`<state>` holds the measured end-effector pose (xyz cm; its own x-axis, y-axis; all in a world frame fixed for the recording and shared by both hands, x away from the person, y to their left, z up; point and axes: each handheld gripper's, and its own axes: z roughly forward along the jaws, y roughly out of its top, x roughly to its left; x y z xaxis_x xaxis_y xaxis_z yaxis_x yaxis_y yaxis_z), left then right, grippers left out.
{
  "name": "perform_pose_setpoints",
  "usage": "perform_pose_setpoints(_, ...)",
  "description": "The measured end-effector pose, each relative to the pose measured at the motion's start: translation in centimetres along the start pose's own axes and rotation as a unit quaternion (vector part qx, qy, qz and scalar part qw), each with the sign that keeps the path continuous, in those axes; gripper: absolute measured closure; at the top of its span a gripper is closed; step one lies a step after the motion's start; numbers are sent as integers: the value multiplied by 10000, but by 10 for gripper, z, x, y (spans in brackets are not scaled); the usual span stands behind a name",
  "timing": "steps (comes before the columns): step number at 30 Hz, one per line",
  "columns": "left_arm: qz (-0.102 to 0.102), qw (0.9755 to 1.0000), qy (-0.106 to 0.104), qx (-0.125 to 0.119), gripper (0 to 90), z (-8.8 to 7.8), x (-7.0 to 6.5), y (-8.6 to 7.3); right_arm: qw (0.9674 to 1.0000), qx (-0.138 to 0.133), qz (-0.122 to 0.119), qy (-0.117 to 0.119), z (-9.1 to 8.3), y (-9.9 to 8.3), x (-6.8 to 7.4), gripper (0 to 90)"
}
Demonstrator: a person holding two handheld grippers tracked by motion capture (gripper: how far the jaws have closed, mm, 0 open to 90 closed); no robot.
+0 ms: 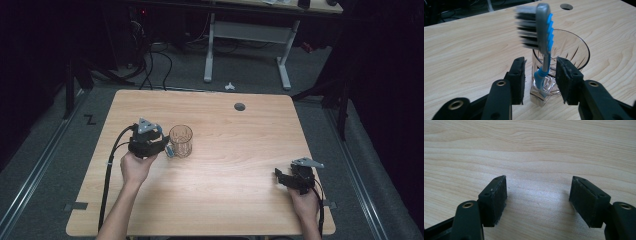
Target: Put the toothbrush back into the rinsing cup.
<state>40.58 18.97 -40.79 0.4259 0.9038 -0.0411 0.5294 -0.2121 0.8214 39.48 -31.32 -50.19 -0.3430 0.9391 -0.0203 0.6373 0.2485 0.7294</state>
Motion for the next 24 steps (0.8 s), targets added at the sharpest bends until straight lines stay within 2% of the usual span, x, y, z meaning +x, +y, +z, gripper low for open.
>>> perform_pose_setpoints(4,-117,9999,-49,-8,558,-4,3,-3,10000,0,1,0,0,0,0,305)
perform_pose_setpoints(9,-146,9999,-17,26,527,-9,5,-6,10000,0,0,0,0,0,0,305)
perform_pose_setpoints(15,-250,9997,-15,-38,512,-15,8,-11,10000,0,0,-2,0,0,0,305)
perform_pose_setpoints(24,-300,9995,13,-94,508,-22,11,-15,10000,1,3,-3,0,0,0,305)
